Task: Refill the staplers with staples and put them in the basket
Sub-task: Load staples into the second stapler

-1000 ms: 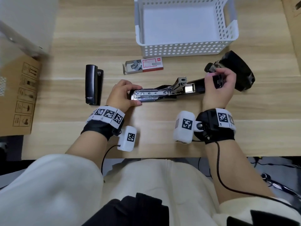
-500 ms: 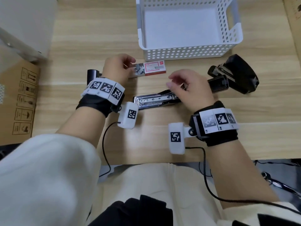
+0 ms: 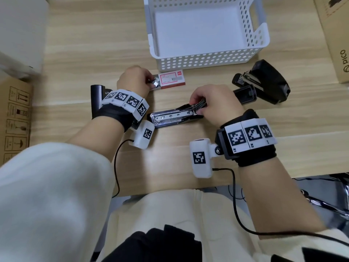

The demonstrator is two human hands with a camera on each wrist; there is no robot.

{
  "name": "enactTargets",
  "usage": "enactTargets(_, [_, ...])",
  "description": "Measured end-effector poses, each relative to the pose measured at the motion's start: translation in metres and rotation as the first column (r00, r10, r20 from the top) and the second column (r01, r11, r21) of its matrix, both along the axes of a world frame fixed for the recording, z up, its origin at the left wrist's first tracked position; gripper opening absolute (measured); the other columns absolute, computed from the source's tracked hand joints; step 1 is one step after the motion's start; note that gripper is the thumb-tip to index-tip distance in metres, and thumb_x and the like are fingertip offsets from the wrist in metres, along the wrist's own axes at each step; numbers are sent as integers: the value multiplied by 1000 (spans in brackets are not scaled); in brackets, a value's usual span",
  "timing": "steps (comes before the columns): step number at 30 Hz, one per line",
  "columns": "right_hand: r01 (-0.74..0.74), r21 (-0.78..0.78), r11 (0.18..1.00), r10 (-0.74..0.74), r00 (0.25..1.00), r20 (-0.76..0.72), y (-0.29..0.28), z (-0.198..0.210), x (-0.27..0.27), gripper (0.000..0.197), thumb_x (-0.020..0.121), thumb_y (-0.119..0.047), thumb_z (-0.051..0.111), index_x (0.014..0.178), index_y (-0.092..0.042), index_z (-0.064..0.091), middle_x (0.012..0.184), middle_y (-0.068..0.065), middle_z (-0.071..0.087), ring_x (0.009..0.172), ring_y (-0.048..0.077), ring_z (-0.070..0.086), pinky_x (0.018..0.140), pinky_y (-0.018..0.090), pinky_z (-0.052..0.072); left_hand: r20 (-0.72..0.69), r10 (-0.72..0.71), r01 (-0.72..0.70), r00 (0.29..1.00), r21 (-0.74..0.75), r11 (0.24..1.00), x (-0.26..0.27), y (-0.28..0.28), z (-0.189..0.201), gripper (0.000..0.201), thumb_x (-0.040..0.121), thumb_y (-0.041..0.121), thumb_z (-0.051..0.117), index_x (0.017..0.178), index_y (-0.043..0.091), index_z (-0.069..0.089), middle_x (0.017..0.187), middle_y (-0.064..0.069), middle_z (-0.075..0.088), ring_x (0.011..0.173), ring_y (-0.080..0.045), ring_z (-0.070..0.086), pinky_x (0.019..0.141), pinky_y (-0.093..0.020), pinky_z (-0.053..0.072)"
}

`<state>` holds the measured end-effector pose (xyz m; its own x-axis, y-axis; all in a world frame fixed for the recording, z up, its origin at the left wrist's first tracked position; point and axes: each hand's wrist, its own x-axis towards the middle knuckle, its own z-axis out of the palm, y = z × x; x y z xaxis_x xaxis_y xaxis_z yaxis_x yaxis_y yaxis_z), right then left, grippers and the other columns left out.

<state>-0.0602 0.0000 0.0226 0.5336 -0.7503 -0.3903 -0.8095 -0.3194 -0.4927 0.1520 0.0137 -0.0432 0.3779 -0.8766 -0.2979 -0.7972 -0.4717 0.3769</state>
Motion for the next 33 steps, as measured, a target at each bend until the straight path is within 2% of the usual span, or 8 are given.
enactTargets(10, [-88,-3,996,87,989,-118,-3,7,1,26,80,-8,67,98,-26,63,106,0,64,99,23,58,77,28,44,65,49,-45,997,-55,997,-16,0,4,14,83,28,60,89,17,67,109,-7,55,102,-28,53,70,-33,39])
enactTargets(15, [-81,-3,997,80,990,-114,-2,7,4,25,79,-9,66,96,-27,63,104,0,64,99,23,57,74,26,42,-172,133,-176,976,-263,949,-15,6,15,9,79,26,63,81,17,65,89,-1,57,89,-15,54,75,-28,42])
enactTargets(17, [-85,-4,996,84,989,-119,-2,8,3,26,80,-8,65,97,-27,63,105,-1,64,100,22,57,73,25,39,-448,213,-361,868,-275,891,-16,15,23,6,77,22,66,72,21,61,74,4,61,75,-12,58,74,-29,49])
enactTargets(20, [-91,-3,996,90,989,-121,-1,11,2,26,80,-7,66,98,-26,63,105,-1,64,100,21,56,73,25,38,-837,247,-565,488,-87,820,-22,32,33,15,81,8,63,70,17,59,65,1,68,61,-9,64,55,-21,49])
enactTargets(21, [-91,-2,996,90,989,-121,0,12,3,26,80,-8,66,98,-26,63,105,-1,63,100,21,56,73,24,38,-901,244,-584,358,-12,812,-26,38,35,15,82,5,61,72,15,58,63,1,70,57,-6,64,49,-16,47])
enactTargets(23, [-83,-3,997,82,989,-119,0,13,2,26,80,-7,66,99,-25,63,104,-1,63,100,21,56,73,24,38,-946,255,-597,201,88,798,-33,48,39,13,84,3,60,75,13,57,63,1,71,56,-3,65,44,-11,44])
enactTargets(27, [-81,-9,997,80,990,-116,0,13,3,26,80,-6,66,98,-25,64,105,-1,64,100,22,56,73,25,40,-964,261,-626,53,171,761,-41,63,39,14,81,2,63,76,14,57,67,0,72,58,-4,66,43,-9,42])
enactTargets(33, [-75,-10,997,74,990,-116,1,14,3,25,79,-5,67,96,-24,66,104,0,64,100,22,57,76,26,42,-950,303,-636,72,190,748,-41,76,38,12,79,4,66,78,14,60,70,2,74,62,-4,68,43,-9,43])
